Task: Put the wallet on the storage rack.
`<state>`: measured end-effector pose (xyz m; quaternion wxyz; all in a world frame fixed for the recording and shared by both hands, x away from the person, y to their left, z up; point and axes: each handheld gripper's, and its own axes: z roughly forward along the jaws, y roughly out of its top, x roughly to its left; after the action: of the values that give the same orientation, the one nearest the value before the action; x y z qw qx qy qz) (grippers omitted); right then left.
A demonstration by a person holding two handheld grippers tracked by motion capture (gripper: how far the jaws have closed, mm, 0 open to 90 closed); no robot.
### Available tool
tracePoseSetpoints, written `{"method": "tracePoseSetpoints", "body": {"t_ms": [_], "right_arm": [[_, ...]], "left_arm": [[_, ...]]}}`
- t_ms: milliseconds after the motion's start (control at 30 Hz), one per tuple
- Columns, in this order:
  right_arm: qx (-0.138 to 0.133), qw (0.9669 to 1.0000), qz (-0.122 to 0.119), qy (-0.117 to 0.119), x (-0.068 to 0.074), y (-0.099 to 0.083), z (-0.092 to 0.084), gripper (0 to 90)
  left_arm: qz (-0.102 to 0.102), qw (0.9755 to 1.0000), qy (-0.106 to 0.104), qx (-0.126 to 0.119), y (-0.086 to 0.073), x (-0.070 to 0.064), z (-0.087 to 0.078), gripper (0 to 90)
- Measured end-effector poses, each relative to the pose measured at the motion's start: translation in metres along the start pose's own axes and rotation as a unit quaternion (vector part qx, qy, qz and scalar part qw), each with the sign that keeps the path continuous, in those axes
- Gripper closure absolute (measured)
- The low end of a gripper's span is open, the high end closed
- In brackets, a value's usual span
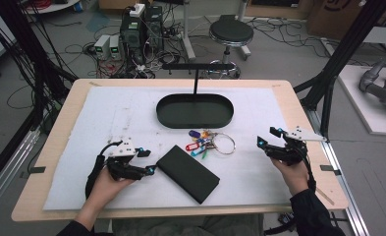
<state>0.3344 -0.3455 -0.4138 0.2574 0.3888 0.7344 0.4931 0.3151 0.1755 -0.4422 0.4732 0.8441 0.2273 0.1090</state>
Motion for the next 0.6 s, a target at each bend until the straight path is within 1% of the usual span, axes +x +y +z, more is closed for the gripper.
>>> {"method": "tracePoseSetpoints", "body": {"t_ms": [67,133,200,267,367,400,433,467,500,533,567,600], "right_arm": [[0.001,1.0000,-0.002,0.000,0.000,0.000,0.000,31.6],[0.001,1.0000,-0.002,0.000,-0.001,0.000,0.000,31.6],[0.001,1.0000,0.000,-0.001,0.000,0.000,0.001,31.6],[0.002,1.0000,0.000,0.001,0.000,-0.001,0.001,31.6],[0.003,1.0000,-0.003,0.003,0.001,0.000,0.001,31.6],[0.002,1.0000,-0.003,0.004,0.002,0.000,0.002,31.6],[0.001,1.0000,-0.005,0.005,0.003,0.000,0.002,31.5],[0.002,1.0000,-0.003,0.007,0.004,0.000,0.002,31.5],[0.002,1.0000,-0.005,0.007,0.004,0.000,0.002,31.4],[0.004,0.9999,-0.004,0.008,0.005,0.000,0.003,31.4],[0.002,0.9999,-0.008,0.009,0.006,0.001,0.003,31.4],[0.003,0.9999,-0.007,0.011,0.007,0.001,0.004,31.4]], "left_arm": [[0.006,0.9998,-0.005,0.021,-0.001,-0.001,0.006,38.9],[0.003,0.9996,-0.009,0.027,-0.001,-0.001,0.009,39.6],[0.005,0.9993,-0.010,0.037,-0.001,0.000,0.012,40.0],[0.004,0.9991,-0.013,0.041,0.000,0.000,0.015,41.1],[0.013,0.9981,-0.012,0.059,0.000,-0.001,0.019,47.0],[0.013,0.9981,-0.012,0.059,0.000,-0.001,0.019,49.2],[0.025,0.9973,-0.010,0.068,0.001,-0.004,0.021,50.7],[0.025,0.9973,-0.010,0.068,0.001,-0.004,0.021,51.5],[0.027,0.9973,-0.019,0.066,0.002,-0.004,0.021,55.3],[0.029,0.9973,-0.021,0.064,0.002,-0.005,0.021,59.0],[0.031,0.9972,-0.019,0.065,0.002,-0.005,0.021,60.1],[0.033,0.9972,-0.019,0.065,0.002,-0.005,0.022,60.6]]}}
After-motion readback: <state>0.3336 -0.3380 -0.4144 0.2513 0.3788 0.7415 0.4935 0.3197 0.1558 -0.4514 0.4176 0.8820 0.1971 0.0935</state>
